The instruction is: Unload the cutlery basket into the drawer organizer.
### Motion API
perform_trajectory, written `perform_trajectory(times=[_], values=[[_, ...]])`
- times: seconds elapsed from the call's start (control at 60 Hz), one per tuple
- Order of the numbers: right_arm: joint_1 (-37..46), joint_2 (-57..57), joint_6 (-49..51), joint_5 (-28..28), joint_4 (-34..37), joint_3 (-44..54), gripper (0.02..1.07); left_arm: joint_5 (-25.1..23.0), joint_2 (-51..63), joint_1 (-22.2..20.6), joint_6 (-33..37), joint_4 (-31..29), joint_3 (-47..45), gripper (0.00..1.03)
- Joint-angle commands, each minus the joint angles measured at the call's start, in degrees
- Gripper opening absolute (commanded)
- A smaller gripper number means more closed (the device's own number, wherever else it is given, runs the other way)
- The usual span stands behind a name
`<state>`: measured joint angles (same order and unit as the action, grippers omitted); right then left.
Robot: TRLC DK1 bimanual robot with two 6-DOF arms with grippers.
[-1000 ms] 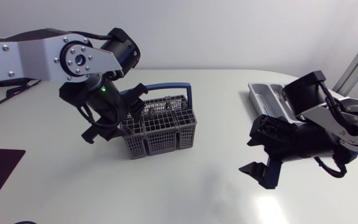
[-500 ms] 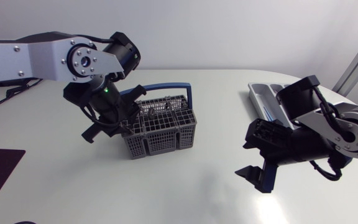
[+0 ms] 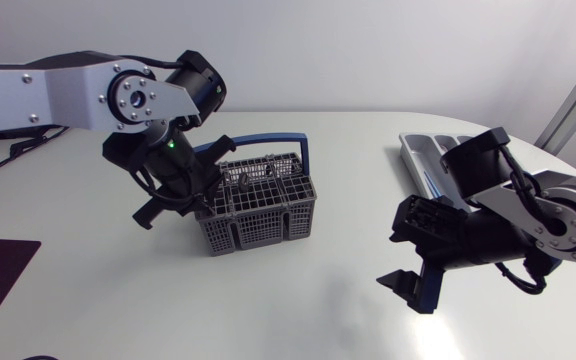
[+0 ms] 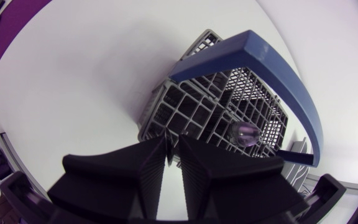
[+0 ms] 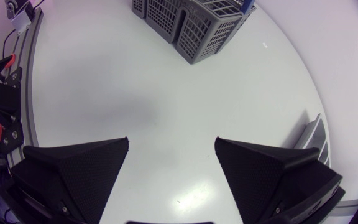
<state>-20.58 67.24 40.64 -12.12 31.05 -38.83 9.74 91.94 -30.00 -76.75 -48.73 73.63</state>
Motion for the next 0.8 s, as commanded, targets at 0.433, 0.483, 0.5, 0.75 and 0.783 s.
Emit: perform_trajectory(times=[0.433,0.483,0.5,0.75,0.783], values=[[-0.60,0.26,-1.18,0.52,-0.37,2.09,1.02,0.02,-0.53,0.91,-2.09,2.50,-2.79,0.05],[-0.60,0.17,-1.18,0.52,-0.37,2.09,1.02,0.02,-0.89,0.99,-2.09,2.68,-3.05,0.05],[-0.60,0.17,-1.18,0.52,-0.37,2.18,1.02,0.02,-0.97,0.99,-2.09,2.76,-3.22,0.05],[-0.69,0.08,-1.18,0.52,-0.37,2.44,1.02,0.02,-2.82,1.79,-2.18,3.73,-4.89,0.05],[-0.87,0.08,-1.53,0.52,-0.37,2.44,1.02,0.02,-3.17,1.79,-2.18,3.91,-5.16,0.05]])
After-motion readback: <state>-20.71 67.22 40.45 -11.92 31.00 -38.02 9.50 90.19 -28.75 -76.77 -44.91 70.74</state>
